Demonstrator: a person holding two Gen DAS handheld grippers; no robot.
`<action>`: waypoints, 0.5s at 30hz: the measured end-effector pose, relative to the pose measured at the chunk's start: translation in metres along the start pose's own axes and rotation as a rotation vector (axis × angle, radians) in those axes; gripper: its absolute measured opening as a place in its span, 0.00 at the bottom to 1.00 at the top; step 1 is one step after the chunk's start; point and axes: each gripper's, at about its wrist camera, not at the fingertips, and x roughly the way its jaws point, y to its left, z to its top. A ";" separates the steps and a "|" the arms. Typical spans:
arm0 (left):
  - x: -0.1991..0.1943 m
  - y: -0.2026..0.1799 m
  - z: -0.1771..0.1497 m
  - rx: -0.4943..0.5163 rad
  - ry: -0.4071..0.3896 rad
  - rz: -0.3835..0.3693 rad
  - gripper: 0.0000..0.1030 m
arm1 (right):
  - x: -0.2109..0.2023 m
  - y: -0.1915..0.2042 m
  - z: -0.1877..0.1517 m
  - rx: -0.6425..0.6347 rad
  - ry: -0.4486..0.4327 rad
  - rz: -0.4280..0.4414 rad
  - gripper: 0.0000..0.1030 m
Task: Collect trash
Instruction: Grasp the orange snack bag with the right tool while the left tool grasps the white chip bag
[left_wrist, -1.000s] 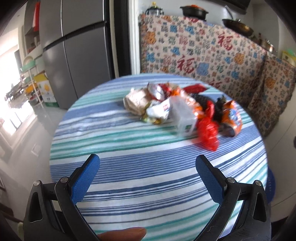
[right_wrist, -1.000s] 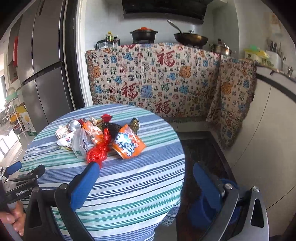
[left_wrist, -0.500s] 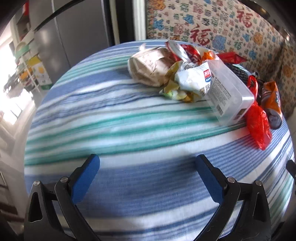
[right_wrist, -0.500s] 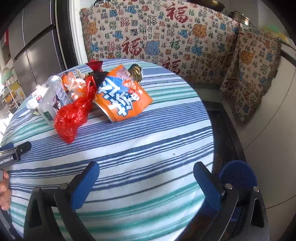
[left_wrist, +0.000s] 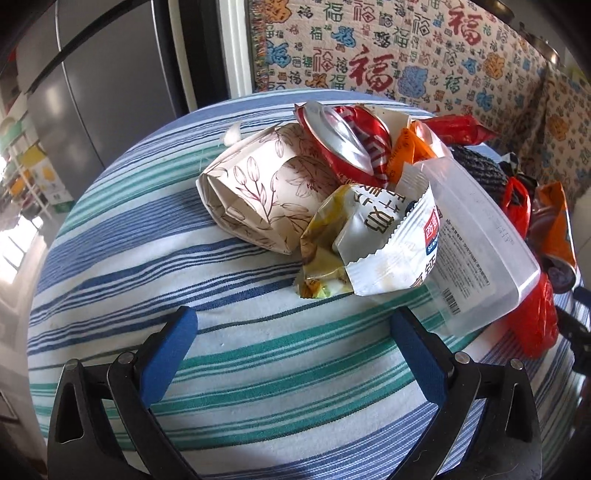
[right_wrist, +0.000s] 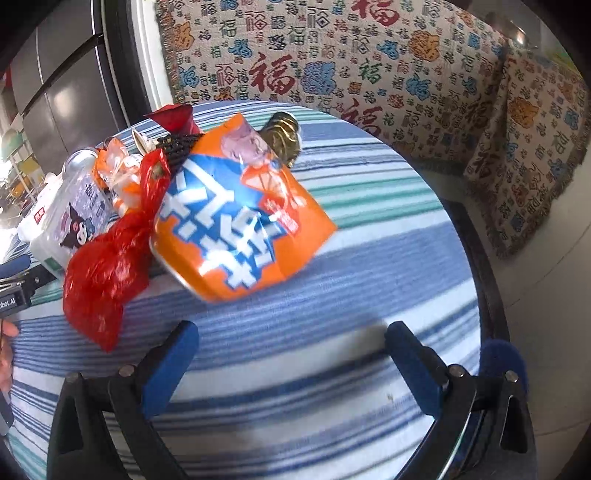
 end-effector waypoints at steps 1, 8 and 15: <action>0.000 0.000 0.001 0.008 0.000 -0.005 1.00 | 0.002 0.002 0.003 -0.012 -0.004 0.008 1.00; 0.012 -0.006 0.017 0.080 -0.001 -0.075 1.00 | 0.021 0.014 0.026 -0.048 -0.014 0.037 1.00; 0.017 -0.004 0.028 0.109 -0.019 -0.151 0.95 | 0.033 0.018 0.041 -0.045 -0.016 0.038 1.00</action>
